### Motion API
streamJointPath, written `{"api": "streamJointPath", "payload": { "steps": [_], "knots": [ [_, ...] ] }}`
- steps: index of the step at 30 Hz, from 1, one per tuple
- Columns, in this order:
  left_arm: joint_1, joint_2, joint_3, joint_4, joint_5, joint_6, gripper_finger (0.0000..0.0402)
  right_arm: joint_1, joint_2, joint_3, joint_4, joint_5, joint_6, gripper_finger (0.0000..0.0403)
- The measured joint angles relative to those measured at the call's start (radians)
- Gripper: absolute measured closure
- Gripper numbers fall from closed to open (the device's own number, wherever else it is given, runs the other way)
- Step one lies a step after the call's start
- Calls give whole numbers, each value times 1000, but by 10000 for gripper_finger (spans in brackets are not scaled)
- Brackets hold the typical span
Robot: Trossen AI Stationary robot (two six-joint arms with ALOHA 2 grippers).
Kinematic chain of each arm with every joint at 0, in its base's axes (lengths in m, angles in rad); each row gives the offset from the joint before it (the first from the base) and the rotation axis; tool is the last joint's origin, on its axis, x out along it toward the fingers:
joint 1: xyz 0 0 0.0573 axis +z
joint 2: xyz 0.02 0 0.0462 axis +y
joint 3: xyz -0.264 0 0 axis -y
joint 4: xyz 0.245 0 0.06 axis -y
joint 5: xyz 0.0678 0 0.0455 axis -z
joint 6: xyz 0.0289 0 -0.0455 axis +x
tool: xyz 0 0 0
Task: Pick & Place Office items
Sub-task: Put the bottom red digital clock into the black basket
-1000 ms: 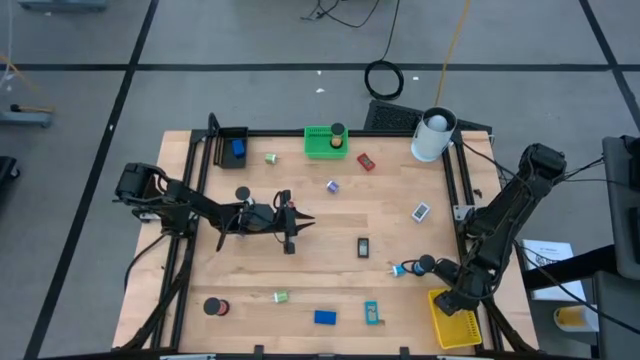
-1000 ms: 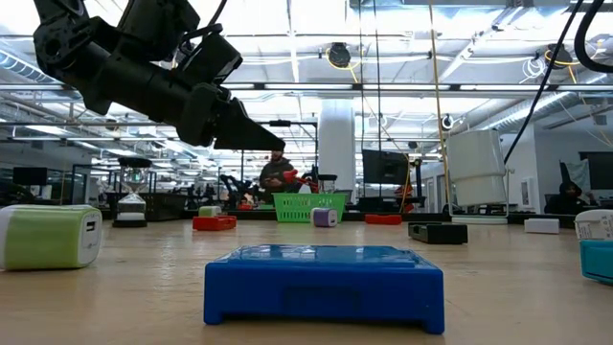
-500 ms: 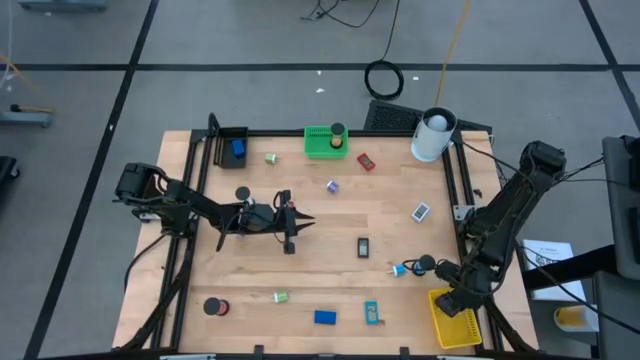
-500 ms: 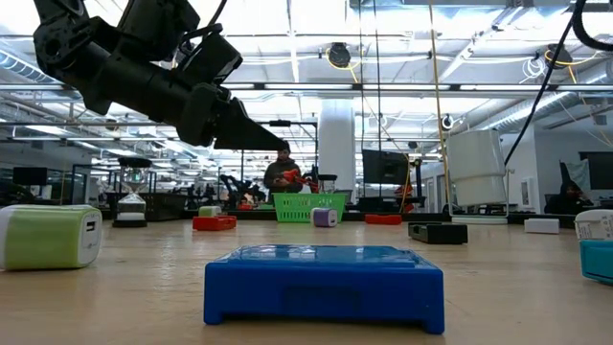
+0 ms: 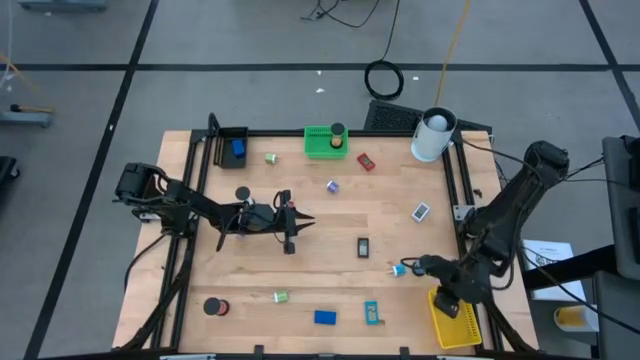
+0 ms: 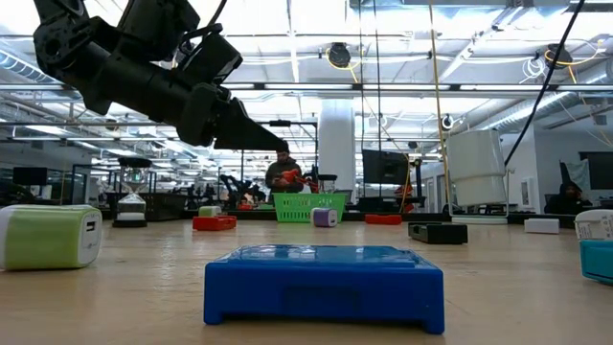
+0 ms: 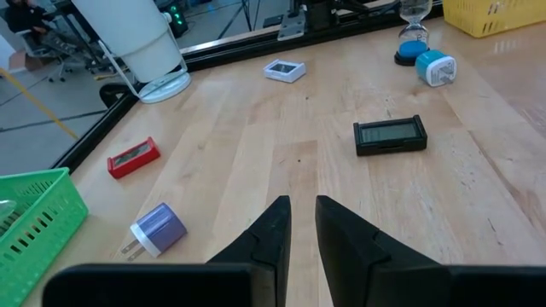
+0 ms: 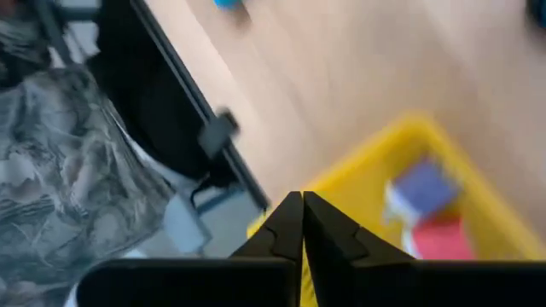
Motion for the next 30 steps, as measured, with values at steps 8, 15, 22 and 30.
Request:
{"api": "streamJointPath", "payload": {
  "steps": [8, 15, 22, 30],
  "knots": [
    [1, 0, 0, 10, 0, -24, 341, -144, -78, 0, 58, 275, -651, 399],
    [15, 0, 1, 16, 0, -56, 341, -290, -84, -8, 162, 769, -1159, 399],
    [2, 0, 1, 15, -1, -17, 341, -564, -77, -133, 650, 816, -1546, 399],
    [-111, -57, 7, -157, -70, 19, 341, -804, -75, -364, 1163, 573, -1669, 399]
  ]
}}
